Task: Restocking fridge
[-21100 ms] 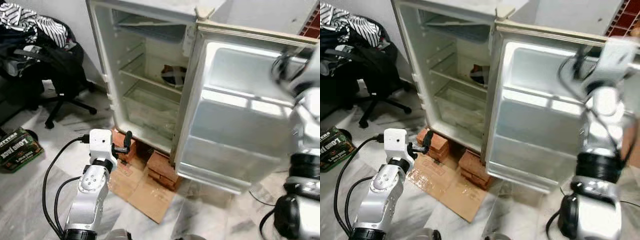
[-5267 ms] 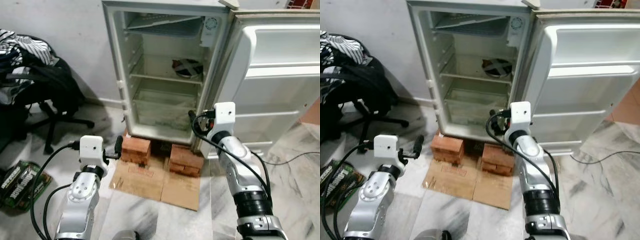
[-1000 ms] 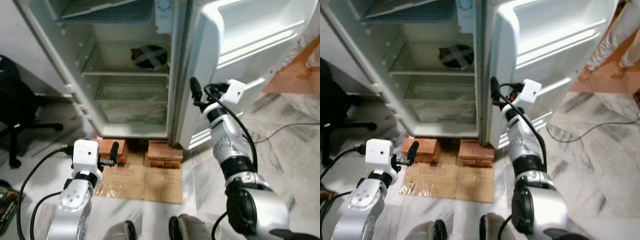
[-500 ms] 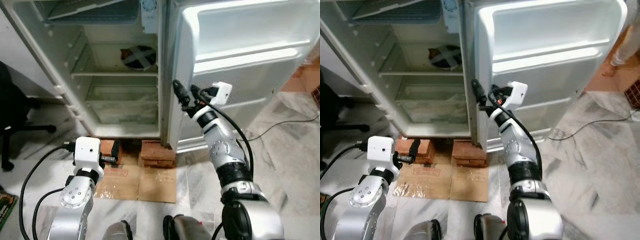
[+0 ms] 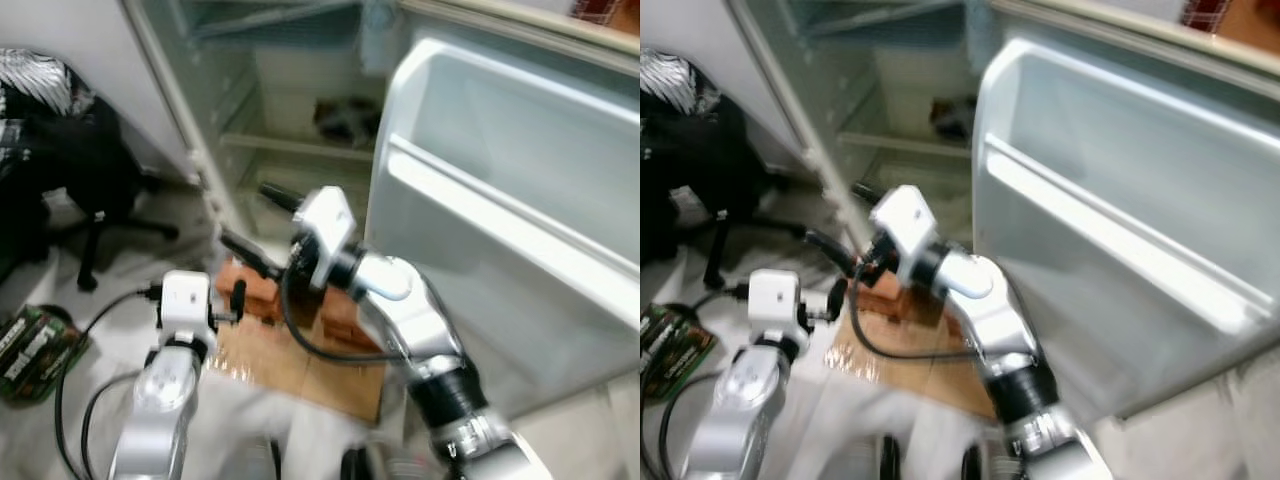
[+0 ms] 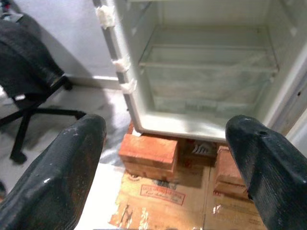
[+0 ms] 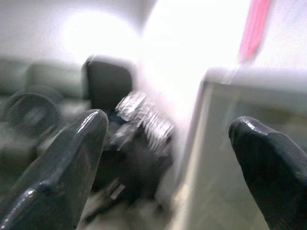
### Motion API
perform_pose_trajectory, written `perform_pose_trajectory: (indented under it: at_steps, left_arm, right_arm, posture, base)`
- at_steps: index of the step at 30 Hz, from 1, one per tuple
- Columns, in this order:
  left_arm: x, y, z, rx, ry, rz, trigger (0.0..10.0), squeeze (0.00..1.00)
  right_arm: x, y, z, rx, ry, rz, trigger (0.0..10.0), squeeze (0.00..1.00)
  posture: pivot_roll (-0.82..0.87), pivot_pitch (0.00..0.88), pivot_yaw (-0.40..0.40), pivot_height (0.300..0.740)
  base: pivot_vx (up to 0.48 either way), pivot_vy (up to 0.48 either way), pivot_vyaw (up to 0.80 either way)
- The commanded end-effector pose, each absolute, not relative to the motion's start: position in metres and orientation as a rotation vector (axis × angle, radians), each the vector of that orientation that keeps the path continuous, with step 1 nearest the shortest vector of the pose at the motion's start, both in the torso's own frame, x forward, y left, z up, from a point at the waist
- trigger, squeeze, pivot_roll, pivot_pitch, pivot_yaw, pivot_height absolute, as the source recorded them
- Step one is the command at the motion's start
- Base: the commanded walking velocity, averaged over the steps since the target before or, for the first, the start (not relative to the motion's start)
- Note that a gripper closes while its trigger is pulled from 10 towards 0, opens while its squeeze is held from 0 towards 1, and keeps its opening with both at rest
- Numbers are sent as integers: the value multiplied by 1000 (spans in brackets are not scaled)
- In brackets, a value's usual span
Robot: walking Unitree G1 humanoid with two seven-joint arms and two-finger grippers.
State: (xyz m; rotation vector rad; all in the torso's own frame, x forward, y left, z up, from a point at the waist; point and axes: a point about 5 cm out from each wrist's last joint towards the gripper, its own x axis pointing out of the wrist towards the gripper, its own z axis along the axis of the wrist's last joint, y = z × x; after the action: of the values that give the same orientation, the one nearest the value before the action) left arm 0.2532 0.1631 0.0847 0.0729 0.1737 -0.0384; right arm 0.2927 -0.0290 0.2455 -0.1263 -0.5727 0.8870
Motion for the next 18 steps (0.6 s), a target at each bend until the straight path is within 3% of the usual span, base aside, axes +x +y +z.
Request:
perform_pose_trajectory:
  at_steps: [1, 4, 10, 18]
  left_arm:
    - [258, 160, 81, 67, 176, -63, 10000, 0]
    - [266, 152, 83, 63, 155, -93, 10000, 0]
    - [273, 148, 84, 65, 138, -98, 10000, 0]
    - [269, 154, 78, 69, 143, -82, 10000, 0]
  right_arm:
    - [280, -48, 282, -211, -729, 754, 10000, 0]
    - [275, -70, 298, -280, -780, 633, 10000, 0]
    - [281, -100, 267, -295, -649, 438, 10000, 0]
    - [266, -103, 234, -306, -526, 433, 10000, 0]
  posture:
    - [-2, 113, 43, 740]
    - [-21, 103, 45, 740]
    - [-27, 83, 40, 740]
    - [-31, 87, 41, 740]
  base:
    - [-296, 0, 0]
    - [-312, 0, 0]
    - [-283, 0, 0]
    - [-245, 0, 0]
